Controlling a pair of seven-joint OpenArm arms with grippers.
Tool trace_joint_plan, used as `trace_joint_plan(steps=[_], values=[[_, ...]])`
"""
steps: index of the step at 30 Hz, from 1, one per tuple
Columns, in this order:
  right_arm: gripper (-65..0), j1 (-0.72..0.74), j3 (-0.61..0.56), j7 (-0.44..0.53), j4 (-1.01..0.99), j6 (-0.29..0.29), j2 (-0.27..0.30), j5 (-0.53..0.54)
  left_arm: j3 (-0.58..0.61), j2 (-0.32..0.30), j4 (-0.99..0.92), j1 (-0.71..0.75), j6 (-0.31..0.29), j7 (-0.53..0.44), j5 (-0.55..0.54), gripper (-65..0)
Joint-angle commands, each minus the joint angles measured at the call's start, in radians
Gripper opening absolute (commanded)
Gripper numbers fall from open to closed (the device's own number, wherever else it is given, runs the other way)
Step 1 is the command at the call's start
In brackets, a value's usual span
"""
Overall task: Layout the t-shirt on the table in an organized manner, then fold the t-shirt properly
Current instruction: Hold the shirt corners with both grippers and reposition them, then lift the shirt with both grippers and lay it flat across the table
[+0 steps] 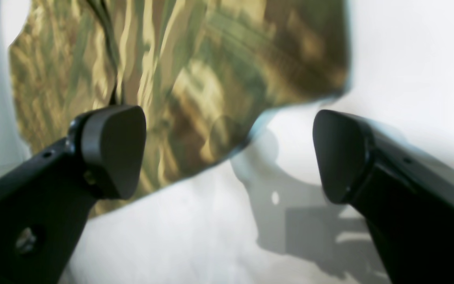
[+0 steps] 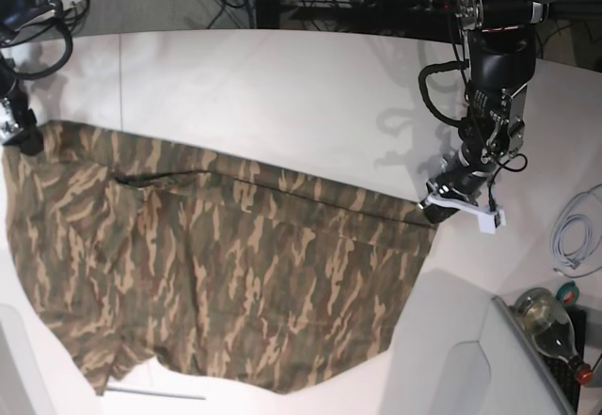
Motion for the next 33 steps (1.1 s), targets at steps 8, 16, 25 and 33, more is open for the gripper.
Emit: trace_joint_plan(steps=[8, 16, 25, 33], values=[[0.0, 0.033, 0.000, 0.024, -0.122, -0.029, 0.037, -0.048, 0.001, -0.008, 0.006, -0.010, 0.017, 0.024, 0.015, -65.0], [-0.3, 0.051, 0.000, 0.024, -0.186, -0.029, 0.042, -0.048, 0.001, -0.012, 0.006, -0.005, 0.017, 0.024, 0.015, -65.0], [-36.6, 0.065, -0.001, 0.025, -0.186, -0.029, 0.043, -0.049, 0.002, -0.025, 0.006, -0.004, 0.017, 0.024, 0.015, -65.0], [-63.0, 0.071, -0.113, 0.015, -0.162, -0.029, 0.053, -0.043, 0.005, -0.022, 0.124, 0.048, 0.021, 0.027, 0.015, -65.0]])
